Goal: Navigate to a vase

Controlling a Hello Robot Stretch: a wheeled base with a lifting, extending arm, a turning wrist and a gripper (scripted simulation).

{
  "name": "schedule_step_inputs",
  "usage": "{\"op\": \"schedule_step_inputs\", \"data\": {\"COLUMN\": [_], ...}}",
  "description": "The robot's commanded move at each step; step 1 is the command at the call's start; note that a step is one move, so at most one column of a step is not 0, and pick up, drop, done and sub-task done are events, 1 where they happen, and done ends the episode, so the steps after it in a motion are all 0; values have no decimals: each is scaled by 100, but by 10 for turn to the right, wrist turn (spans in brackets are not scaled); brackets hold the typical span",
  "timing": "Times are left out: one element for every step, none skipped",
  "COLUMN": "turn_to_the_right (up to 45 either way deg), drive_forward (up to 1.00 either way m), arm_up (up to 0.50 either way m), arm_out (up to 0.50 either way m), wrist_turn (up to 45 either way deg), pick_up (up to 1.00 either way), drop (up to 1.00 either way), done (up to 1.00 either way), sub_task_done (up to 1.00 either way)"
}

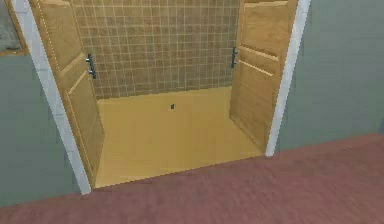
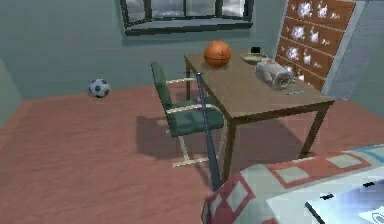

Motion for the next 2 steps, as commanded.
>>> {"op": "schedule_step_inputs", "data": {"turn_to_the_right": [0, 0], "drive_forward": [30, 100], "arm_up": [0, 0], "arm_out": [0, 0], "wrist_turn": [0, 0], "pick_up": [0, 0], "drop": [0, 0], "done": [0, 0], "sub_task_done": [0, 0]}}
